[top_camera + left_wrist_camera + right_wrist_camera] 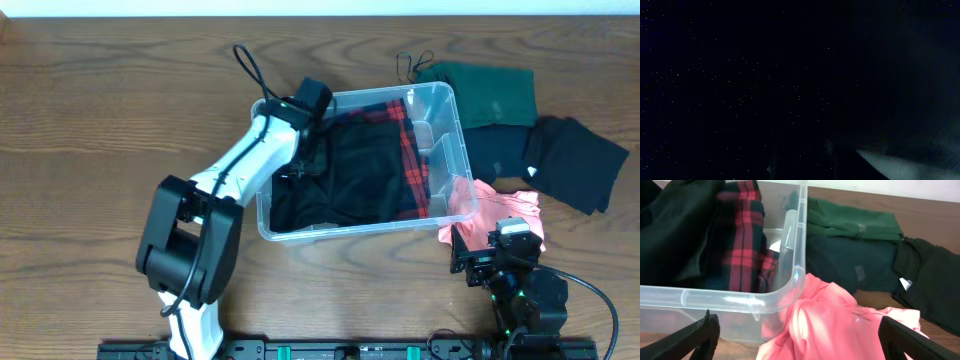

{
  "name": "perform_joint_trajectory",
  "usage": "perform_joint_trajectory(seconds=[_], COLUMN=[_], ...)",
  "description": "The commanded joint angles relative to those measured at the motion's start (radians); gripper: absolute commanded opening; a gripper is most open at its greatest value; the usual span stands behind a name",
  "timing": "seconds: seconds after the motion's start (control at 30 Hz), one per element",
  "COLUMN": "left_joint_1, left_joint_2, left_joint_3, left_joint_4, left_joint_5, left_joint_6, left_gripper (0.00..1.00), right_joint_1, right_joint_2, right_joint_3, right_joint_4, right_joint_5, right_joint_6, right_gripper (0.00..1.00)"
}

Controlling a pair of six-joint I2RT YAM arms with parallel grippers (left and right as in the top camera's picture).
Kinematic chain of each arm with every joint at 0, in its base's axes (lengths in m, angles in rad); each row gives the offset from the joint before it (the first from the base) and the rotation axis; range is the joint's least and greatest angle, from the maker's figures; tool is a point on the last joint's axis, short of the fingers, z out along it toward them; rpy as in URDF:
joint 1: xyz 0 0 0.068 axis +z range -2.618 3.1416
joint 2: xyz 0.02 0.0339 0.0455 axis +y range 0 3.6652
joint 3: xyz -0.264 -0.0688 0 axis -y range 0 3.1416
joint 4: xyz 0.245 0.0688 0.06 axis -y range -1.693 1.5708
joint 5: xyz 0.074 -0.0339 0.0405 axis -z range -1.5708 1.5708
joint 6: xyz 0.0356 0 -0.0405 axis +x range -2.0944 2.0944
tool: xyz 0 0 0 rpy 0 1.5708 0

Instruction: Pack container

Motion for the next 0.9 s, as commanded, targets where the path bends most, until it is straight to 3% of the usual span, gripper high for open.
perform_joint_trajectory(seconds=[0.0,0.17,0.37,0.63,0.87], left_joint_1=[0.05,0.071,-0.003,-0.155,-0.174], left_joint_2=[-0.066,-0.198,-0.236,-0.043,0.195], left_joint_3=[0.102,0.192,0.188,0.173,0.173], left_joint_4=[-0.072,-0.104,0.05,0.144,0.162], left_joint_5=[-0.027,0.013,0.255,0.238,0.239], left_joint_6=[0.058,0.087,0.163,0.245,0.287], left_gripper=[0.4,0.41,0.41,0.41,0.4], right_joint_1=[-0.008,-0.008,-0.008,-0.008,-0.008], right_joint_2=[-0.006,-0.006,-0.006,-0.006,-0.006], right_joint_3=[-0.003,-0.003,-0.003,-0.003,-0.003], right_joint_4=[-0.001,-0.001,-0.001,-0.001,-0.001], right_joint_5=[-0.008,-0.008,-0.007,-0.008,-0.008], right_joint_6=[0.013,0.013,0.013,0.013,0.013], right_gripper=[0.99,0.99,0.99,0.99,0.99])
